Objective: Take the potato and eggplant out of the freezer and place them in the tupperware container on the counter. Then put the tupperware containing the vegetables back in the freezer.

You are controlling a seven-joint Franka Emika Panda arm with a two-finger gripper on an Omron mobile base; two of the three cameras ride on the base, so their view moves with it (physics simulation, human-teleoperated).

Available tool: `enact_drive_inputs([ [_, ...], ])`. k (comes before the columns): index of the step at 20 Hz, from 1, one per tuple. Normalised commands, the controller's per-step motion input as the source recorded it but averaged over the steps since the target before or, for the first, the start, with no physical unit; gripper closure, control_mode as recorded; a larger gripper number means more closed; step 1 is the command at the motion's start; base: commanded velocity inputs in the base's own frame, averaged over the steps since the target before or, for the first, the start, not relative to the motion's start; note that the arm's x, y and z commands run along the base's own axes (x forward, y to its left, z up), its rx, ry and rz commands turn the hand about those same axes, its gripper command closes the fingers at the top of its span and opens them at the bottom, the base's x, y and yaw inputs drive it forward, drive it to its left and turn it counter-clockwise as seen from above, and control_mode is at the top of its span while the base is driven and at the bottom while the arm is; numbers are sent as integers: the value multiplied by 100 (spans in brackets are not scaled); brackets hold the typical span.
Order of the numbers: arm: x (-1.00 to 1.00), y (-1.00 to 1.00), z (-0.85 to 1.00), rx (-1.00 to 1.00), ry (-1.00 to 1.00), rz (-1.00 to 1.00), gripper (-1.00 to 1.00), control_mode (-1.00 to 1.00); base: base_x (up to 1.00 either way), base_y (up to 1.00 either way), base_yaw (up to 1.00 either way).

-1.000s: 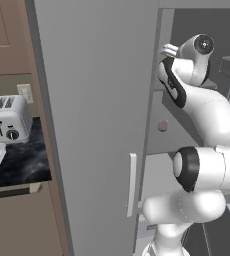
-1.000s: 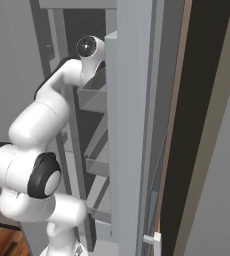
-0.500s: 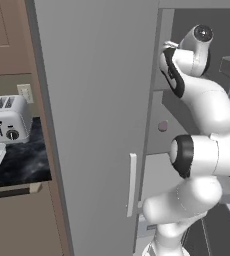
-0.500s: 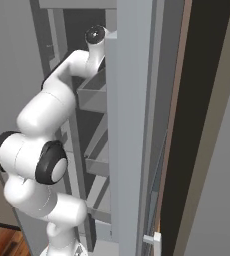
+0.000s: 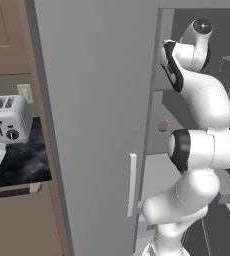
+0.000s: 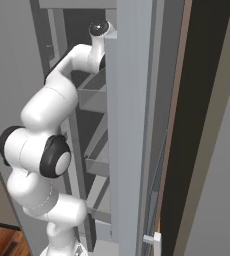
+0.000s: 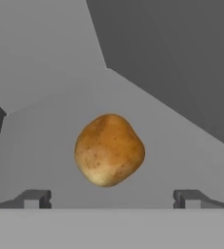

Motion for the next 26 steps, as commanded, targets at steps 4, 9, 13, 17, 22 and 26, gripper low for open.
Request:
enact_drive_inputs([
  [4, 9, 0, -19, 0, 0, 0, -100, -100, 0, 0, 0],
  [9, 6, 0, -18, 0, 0, 0, -100, -100, 0, 0, 0],
  [13, 4, 0, -17, 0, 0, 0, -100, -100, 0, 0, 0],
  [17, 14, 0, -14, 0, 0, 0, -100, -100, 0, 0, 0],
  [22, 27, -6, -5, 0, 0, 0, -100, -100, 0, 0, 0],
  [26, 28, -14, -1, 0, 0, 0, -100, -100, 0, 0, 0],
])
